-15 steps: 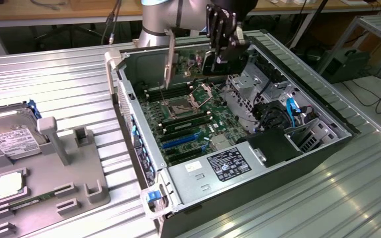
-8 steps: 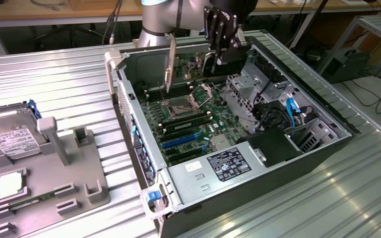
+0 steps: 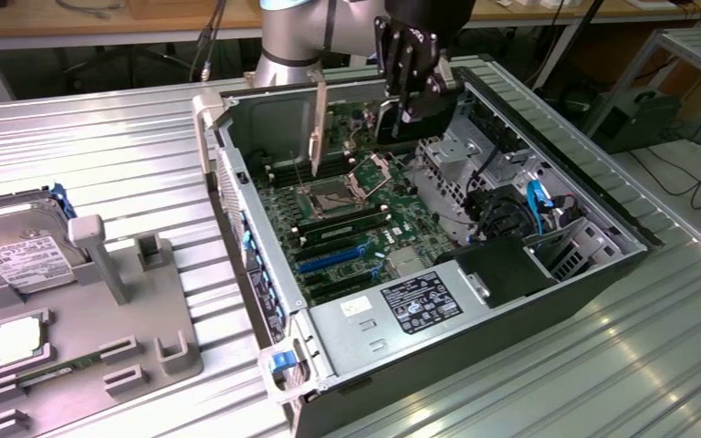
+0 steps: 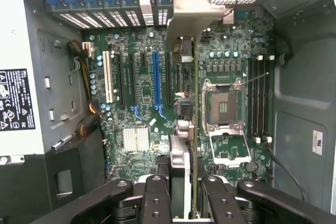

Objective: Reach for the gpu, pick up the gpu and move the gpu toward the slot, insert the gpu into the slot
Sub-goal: 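Insert the gpu into the slot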

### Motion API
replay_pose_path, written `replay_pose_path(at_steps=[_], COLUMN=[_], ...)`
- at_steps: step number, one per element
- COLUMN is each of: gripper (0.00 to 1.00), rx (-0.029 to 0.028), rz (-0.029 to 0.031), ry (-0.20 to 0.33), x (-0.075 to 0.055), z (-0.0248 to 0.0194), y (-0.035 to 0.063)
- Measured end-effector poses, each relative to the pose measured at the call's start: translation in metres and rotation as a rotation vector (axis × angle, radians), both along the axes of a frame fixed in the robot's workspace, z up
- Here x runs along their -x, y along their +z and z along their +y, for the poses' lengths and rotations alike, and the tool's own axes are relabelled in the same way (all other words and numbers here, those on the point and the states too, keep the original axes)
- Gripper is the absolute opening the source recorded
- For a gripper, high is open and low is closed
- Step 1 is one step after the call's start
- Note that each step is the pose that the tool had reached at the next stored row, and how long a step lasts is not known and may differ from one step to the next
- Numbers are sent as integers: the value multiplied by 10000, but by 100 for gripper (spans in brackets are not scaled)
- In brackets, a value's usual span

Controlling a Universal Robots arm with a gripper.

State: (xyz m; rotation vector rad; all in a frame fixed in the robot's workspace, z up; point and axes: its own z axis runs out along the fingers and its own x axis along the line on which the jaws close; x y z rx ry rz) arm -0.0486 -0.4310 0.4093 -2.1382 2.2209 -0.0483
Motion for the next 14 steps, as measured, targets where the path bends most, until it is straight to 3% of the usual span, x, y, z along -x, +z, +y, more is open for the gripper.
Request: replay_pose_path(at_steps=[5,9,12,14], gripper=[28,28,28,28], rx=[1,1,1,2], rz=[81,97,161,162], ry=[49,79,93,107], x=[1,1,1,1], z=[0,-1,-1,-1], y=[-86,-131,-177,-190])
